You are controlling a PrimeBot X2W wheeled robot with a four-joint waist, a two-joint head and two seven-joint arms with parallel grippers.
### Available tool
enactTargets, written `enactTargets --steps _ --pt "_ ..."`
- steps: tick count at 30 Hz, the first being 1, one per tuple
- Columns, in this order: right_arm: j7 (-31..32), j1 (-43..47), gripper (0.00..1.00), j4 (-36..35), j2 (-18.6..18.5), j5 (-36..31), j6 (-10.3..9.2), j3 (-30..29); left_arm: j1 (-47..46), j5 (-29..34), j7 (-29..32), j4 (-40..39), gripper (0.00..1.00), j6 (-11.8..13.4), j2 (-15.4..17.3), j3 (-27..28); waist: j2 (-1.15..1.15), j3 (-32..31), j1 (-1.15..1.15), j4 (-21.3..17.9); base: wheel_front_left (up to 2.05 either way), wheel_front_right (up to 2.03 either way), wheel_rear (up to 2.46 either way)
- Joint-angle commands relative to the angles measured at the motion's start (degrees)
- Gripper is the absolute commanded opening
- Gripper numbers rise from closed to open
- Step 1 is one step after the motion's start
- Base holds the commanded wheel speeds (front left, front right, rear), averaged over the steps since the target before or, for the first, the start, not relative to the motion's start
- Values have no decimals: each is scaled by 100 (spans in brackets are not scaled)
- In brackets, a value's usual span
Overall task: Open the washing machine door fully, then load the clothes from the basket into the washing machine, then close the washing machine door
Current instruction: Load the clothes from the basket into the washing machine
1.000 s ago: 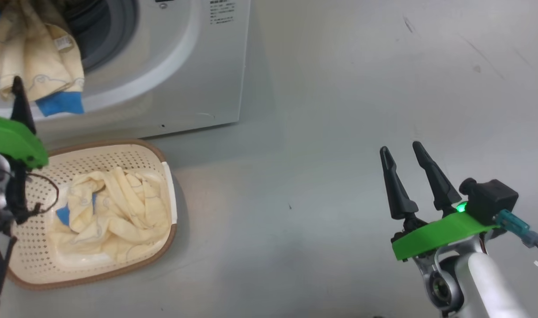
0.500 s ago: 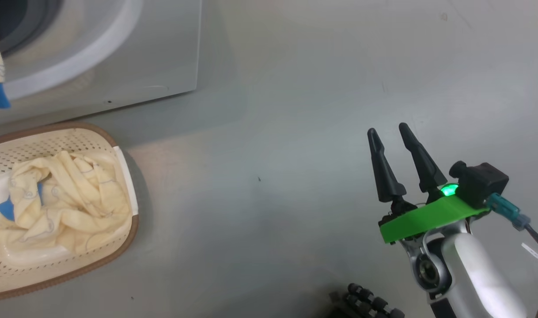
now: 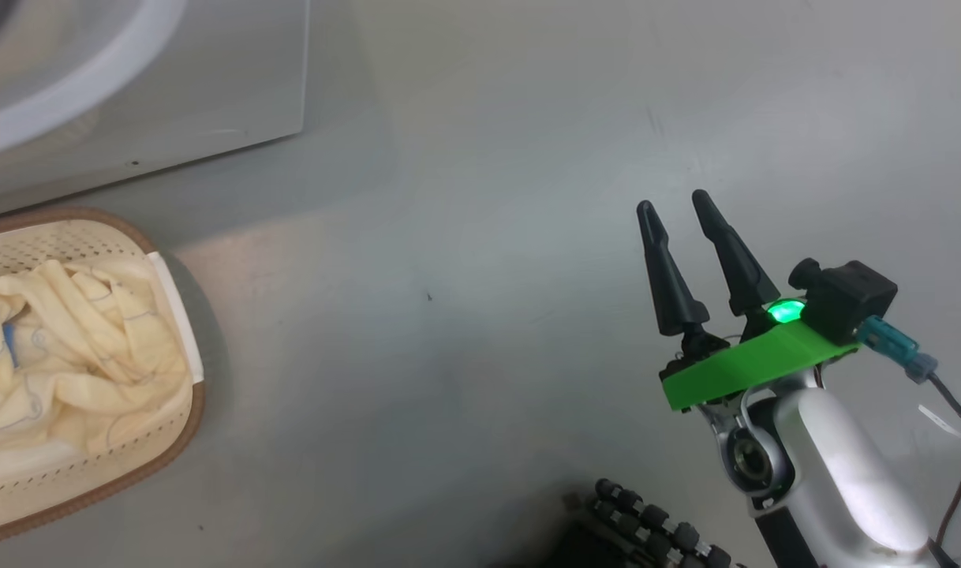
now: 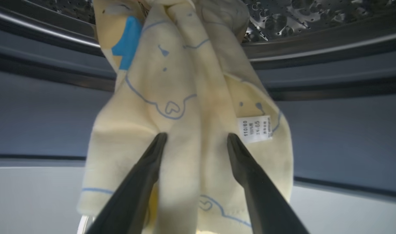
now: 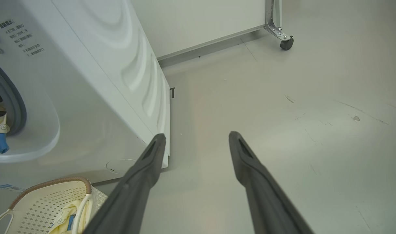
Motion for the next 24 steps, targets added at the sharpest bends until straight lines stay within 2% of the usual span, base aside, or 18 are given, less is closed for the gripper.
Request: enactTargets --steps 1,6,7,8,9,10,15,20,24 --pt "-57 -14 100 -177 -32 44 1 104 -169 -42 163 -216 100 265 380 218 0 67 0 -70 0 0 0" --pt "-58 -46 100 -210 -32 130 1 117 -137 -167 742 -392 100 426 496 211 0 170 0 -169 0 0 0" --pt "-58 -47 100 -213 -32 141 1 111 -132 -175 793 -453 82 445 522 214 0 185 0 -179 0 0 0" --pt "-58 -48 100 -216 -32 150 1 107 -121 -184 851 -509 47 451 545 207 0 198 0 -186 0 0 0" --pt "-58 -49 100 -220 -32 157 1 104 -111 -200 921 -553 18 459 563 200 0 208 0 -192 0 0 0" --pt "-58 -49 100 -225 -32 167 1 105 -104 -221 991 -590 0 489 575 205 0 215 0 -197 0 0 0" --pt "-58 -72 100 -252 -32 192 1 113 -173 -180 1024 -866 0 501 682 203 0 256 0 -204 0 0 0" --pt "-58 -128 100 -295 -32 215 1 150 -455 59 244 -884 0 269 788 283 0 349 0 -235 0 0 0" --pt "-59 -170 100 -306 -32 250 1 201 -723 297 -615 -693 0 42 844 342 0 471 0 -300 0 0 0"
